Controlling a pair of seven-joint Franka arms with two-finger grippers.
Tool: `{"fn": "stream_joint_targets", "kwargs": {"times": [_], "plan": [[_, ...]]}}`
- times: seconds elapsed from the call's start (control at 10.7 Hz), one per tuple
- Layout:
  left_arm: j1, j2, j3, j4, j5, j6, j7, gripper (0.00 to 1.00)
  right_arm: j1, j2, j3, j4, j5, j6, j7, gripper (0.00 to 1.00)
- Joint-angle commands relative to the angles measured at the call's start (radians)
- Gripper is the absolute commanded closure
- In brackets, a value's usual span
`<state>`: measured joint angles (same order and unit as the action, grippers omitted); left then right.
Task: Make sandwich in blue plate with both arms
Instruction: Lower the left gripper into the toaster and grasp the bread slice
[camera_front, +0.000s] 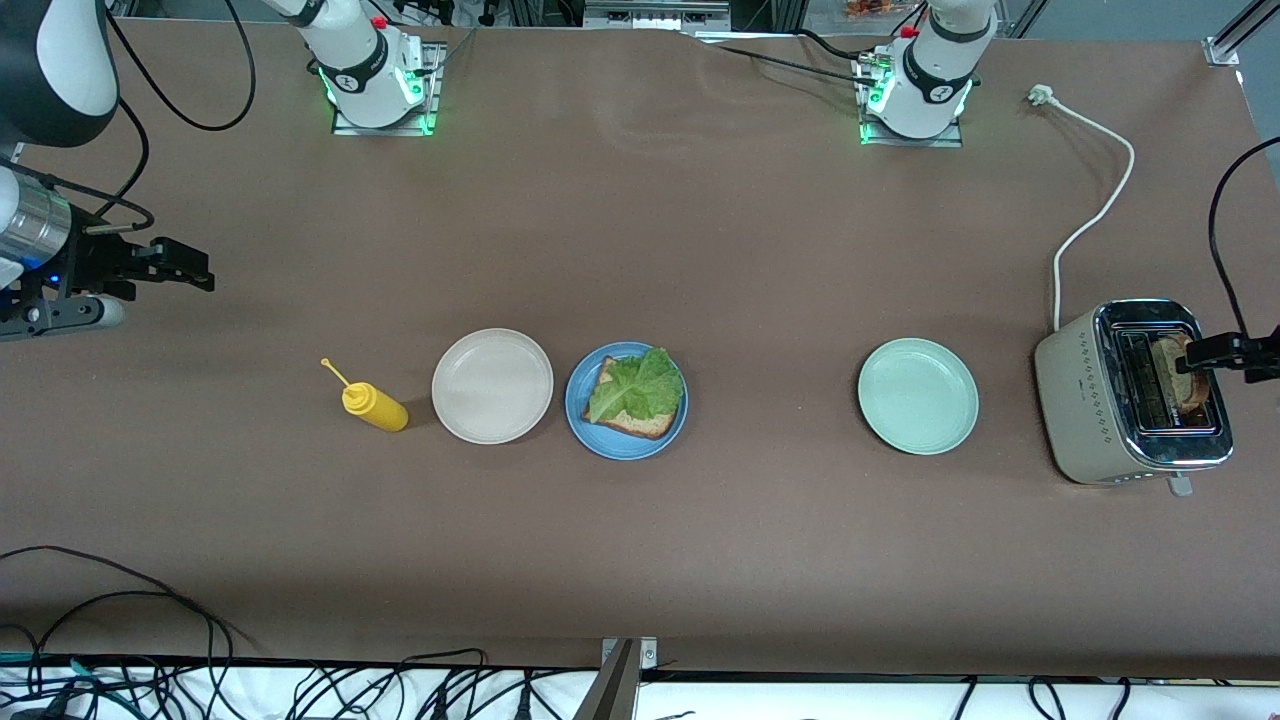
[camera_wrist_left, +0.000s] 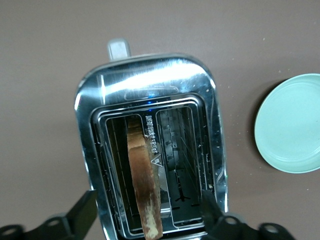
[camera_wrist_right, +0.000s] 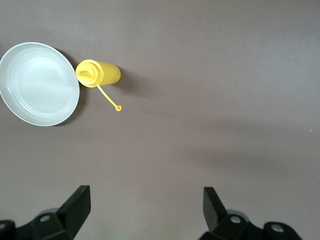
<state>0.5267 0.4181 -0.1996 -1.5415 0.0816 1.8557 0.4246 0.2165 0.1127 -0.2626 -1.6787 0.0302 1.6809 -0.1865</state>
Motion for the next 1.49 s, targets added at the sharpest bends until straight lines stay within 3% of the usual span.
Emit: {"fn": "stream_joint_targets", "kwargs": {"times": [0.0,0.09,0.19,0.93,1.4], "plan": [[0.012,0.021,-0.008,-0.028,0.012,0.013,0.026,0.36,-0.003,0.031,-0.01,0.051,-0.024,-0.029,0.007,0.0],[0.004,0.027,-0.009,-0.029,0.085,0.011,0.016,0.76,-0.003,0.031,-0.009,0.053,-0.041,-0.041,0.006,0.0],[-0.001,0.025,-0.012,-0.029,0.131,0.007,0.005,0.99,-0.002,0.031,-0.007,0.053,-0.042,-0.041,0.006,0.0],[-0.001,-0.021,-0.023,0.018,0.167,-0.081,0.002,1.0,-0.003,0.031,-0.009,0.062,-0.041,-0.041,0.002,0.0],[-0.016,-0.109,-0.061,0.053,0.227,-0.153,0.003,1.0,-0.003,0.031,-0.009,0.062,-0.042,-0.041,0.002,0.0]]}}
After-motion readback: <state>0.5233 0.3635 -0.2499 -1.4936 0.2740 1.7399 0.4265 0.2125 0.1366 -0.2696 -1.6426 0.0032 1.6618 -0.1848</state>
